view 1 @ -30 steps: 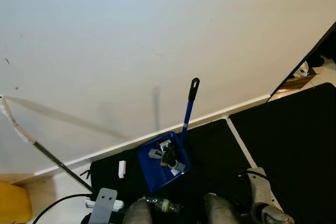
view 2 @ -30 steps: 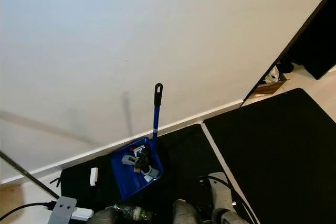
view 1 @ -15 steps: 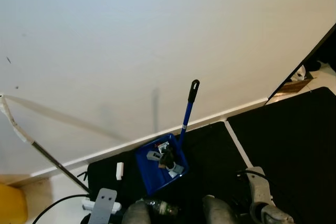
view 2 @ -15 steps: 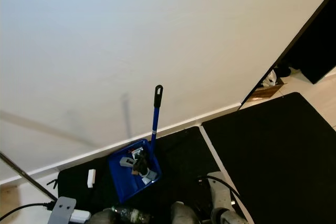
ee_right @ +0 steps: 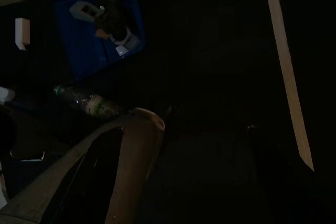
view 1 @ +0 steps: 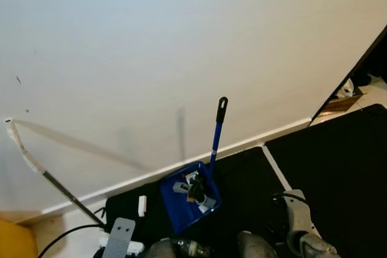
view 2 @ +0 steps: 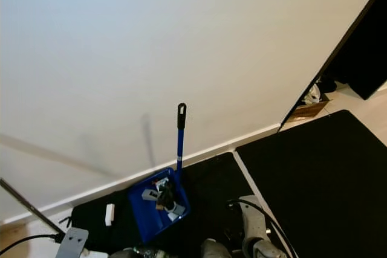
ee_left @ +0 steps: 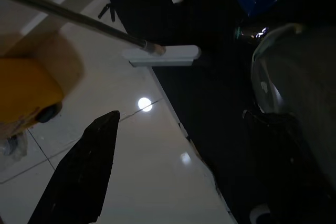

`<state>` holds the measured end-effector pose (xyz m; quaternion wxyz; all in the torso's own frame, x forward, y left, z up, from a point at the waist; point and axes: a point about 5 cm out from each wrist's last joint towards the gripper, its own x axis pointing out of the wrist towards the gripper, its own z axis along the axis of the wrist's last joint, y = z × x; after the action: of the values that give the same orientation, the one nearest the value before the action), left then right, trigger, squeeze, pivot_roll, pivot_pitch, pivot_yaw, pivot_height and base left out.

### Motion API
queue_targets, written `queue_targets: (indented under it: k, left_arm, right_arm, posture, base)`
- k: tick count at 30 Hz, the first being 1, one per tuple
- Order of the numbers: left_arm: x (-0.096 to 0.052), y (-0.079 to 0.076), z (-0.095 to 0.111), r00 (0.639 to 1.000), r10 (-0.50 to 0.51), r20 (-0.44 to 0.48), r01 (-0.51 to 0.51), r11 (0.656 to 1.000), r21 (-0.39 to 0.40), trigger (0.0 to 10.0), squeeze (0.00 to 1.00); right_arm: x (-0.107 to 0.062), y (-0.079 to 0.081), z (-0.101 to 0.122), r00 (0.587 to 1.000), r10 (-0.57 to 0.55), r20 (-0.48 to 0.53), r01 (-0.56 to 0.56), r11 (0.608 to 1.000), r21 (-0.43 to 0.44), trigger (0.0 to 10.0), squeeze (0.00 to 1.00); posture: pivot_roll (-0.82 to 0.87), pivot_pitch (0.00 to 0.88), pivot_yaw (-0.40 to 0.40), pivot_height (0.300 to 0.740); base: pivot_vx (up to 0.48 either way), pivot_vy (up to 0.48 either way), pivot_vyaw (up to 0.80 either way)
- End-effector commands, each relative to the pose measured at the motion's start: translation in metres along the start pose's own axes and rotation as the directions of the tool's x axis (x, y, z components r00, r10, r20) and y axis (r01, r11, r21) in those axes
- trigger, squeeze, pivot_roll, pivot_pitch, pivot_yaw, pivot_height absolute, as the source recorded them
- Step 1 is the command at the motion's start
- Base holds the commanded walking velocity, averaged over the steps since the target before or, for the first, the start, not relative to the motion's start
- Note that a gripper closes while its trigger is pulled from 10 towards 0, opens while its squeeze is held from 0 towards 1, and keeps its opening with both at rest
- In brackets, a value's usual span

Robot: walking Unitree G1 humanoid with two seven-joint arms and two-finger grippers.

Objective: Sweep floor

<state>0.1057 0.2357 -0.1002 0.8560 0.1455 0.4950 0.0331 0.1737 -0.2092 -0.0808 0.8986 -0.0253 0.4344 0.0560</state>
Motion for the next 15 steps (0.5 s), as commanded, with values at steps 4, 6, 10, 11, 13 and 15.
queue_targets:
  k: [4,6,10,11,13,15]
  left_arm:
    - [-0.0019,-0.0081,-0.0072,0.999,-0.017,-0.031,0.016,1.000,-0.009,10.0,0.00]
    - [-0.0020,-0.0078,-0.0074,0.999,-0.017,-0.032,0.016,1.000,-0.008,10.0,0.00]
    - [-0.0023,-0.0078,-0.0085,0.999,-0.014,-0.035,0.014,1.000,-0.006,10.0,0.00]
    - [-0.0024,-0.0077,-0.0089,0.999,-0.013,-0.036,0.013,1.000,-0.009,10.0,0.00]
    - [-0.0027,-0.0075,-0.0096,0.999,-0.012,-0.036,0.012,1.000,-0.015,10.0,0.00]
    - [-0.0028,-0.0073,-0.0100,0.999,-0.010,-0.037,0.010,1.000,-0.018,10.0,0.00]
  right_arm:
    - [-0.0037,-0.0081,-0.0072,0.999,-0.019,-0.027,0.019,1.000,-0.002,10.0,0.00]
    - [-0.0036,-0.0095,-0.0054,1.000,-0.025,-0.019,0.025,1.000,0.007,10.0,0.00]
    - [-0.0037,-0.0110,-0.0048,0.999,-0.033,-0.015,0.033,0.999,0.016,10.0,0.00]
    - [-0.0037,-0.0104,-0.0050,0.999,-0.026,-0.018,0.027,1.000,0.011,10.0,0.00]
    - [-0.0037,-0.0096,-0.0053,1.000,-0.011,-0.023,0.011,1.000,-0.007,10.0,0.00]
    - [-0.0037,-0.0098,-0.0054,1.000,-0.013,-0.024,0.013,1.000,-0.008,10.0,0.00]
  posture:
    - [-0.02,0.034,-0.028,0.740]
    - [-0.02,0.025,-0.024,0.740]
    - [-0.02,0.028,-0.027,0.740]
    - [-0.01,0.029,-0.033,0.740]
    - [-0.01,0.033,-0.036,0.740]
    - [-0.01,0.031,-0.036,0.740]
  base:
    - [0.000,0.000,0.00]
    - [0.000,0.000,0.00]
    - [0.000,0.000,0.00]
    - [0.000,0.000,0.00]
    - [0.000,0.000,0.00]
    - [0.000,0.000,0.00]
